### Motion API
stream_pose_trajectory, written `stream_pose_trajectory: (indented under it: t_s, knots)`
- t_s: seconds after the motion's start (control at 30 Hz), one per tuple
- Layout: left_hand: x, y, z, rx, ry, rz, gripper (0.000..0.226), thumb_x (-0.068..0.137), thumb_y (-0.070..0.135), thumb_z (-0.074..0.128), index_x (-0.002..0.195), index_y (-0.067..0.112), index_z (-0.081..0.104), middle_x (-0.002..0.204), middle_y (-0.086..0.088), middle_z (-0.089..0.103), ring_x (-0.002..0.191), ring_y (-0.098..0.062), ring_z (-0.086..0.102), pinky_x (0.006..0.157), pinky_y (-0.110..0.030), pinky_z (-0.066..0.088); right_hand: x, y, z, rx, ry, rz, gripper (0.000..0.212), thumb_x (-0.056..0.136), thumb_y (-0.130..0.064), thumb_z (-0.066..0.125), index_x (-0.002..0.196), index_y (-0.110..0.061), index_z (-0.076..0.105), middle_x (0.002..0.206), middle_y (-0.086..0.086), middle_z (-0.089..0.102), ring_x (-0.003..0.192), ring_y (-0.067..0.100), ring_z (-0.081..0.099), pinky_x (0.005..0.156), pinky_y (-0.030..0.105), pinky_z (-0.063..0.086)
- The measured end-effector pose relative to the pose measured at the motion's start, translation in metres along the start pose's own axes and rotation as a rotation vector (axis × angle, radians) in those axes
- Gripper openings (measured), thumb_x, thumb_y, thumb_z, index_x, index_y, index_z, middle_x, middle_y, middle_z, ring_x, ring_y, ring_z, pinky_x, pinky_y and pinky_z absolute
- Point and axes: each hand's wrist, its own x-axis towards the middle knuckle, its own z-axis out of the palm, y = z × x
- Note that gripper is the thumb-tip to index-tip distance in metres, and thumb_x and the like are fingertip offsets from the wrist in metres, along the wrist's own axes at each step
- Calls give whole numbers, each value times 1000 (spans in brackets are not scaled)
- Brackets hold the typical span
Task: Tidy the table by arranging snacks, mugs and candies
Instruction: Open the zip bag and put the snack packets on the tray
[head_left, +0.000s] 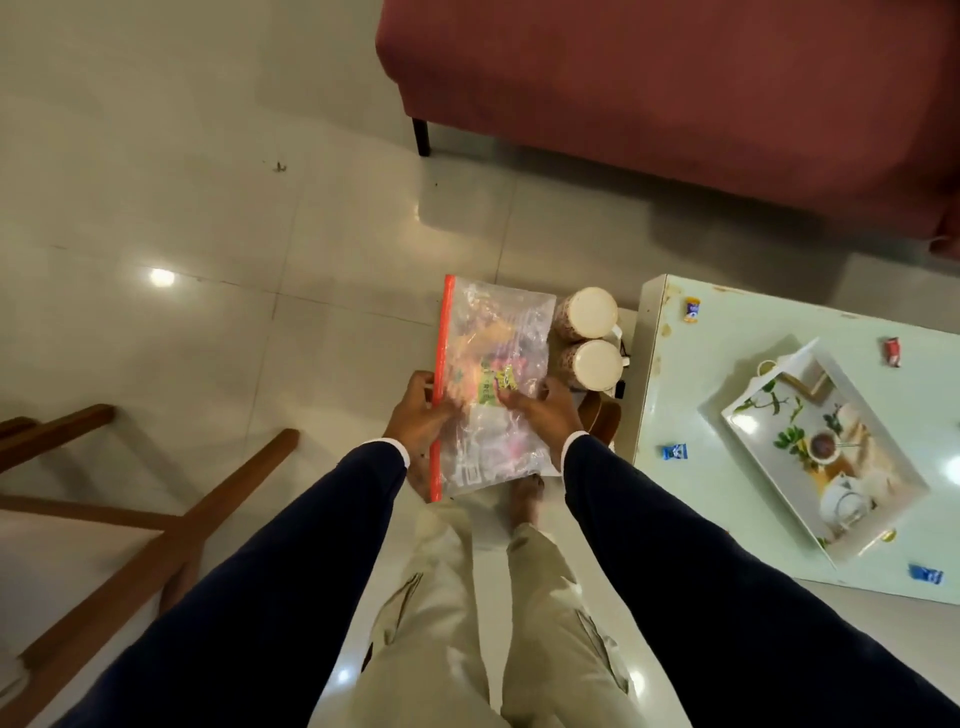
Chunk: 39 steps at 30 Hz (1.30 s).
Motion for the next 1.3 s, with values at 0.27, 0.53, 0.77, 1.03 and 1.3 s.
stream_pose_trajectory:
  t_s: [0.27,0.53,0.77,1.03,1.3]
  knots:
    - [-114,48,24,-90,-6,120,12,101,25,60,101,18,50,98,-4,68,86,-23,68,77,-38,58,-97,-12,-88,165,-168,-235,62,69,-20,91,120,-11,58,109,4,71,102,25,69,87,42,56]
    - [-208,81,110,-25,-82,324,9,103,22,56,97,19,50,99,-7,61,83,-13,69,67,-24,57,-175,0,-201,280,-313,-375,64,72,-11,88,127,-17,55,116,3,74,105,23,73,75,27,60]
    - [-255,91,161,211,2,547,29,93,31,71,101,17,47,97,-8,65,81,-14,64,72,-22,55,-234,50,-262,403,-112,-491,59,72,-14,88,121,-13,55,115,12,73,104,29,73,76,28,60]
    - [-293,84,219,248,-126,734,11,94,21,70,98,19,60,98,-2,61,82,-5,59,76,-19,49,-290,117,-300,511,44,-581,63,76,-9,85,130,-18,53,119,6,73,109,25,72,92,40,57]
    - [-360,103,293,266,-271,752,11,97,20,66,89,22,74,89,-2,76,83,-17,71,81,-28,56,-343,155,-357,549,162,-648,54,77,-9,84,123,-19,58,115,3,75,106,24,73,79,30,60]
